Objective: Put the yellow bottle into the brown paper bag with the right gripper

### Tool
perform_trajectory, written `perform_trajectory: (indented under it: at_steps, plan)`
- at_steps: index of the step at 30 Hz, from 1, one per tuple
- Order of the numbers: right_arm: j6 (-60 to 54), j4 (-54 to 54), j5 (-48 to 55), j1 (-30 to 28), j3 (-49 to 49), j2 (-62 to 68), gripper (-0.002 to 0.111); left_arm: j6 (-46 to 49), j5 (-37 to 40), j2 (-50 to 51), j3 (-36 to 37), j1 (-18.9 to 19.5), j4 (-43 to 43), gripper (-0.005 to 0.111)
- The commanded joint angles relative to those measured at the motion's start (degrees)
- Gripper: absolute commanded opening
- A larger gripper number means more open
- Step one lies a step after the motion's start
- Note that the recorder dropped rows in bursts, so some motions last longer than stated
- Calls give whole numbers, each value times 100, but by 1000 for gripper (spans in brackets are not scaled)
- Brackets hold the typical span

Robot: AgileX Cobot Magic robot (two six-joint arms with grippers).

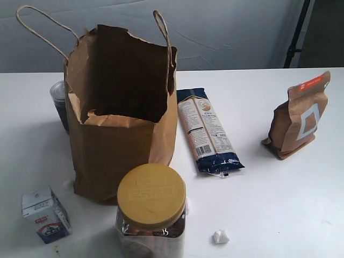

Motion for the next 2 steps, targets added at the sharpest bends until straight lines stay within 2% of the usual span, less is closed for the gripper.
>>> perform_trajectory:
  at_steps: [1,2]
  plan:
    - [16,-79,-8,-38,22,-35,0,-41,-32,-13,27,1,-2,0]
    - [16,-79,-8,-38,22,-35,0,-41,-32,-13,27,1,-2,0]
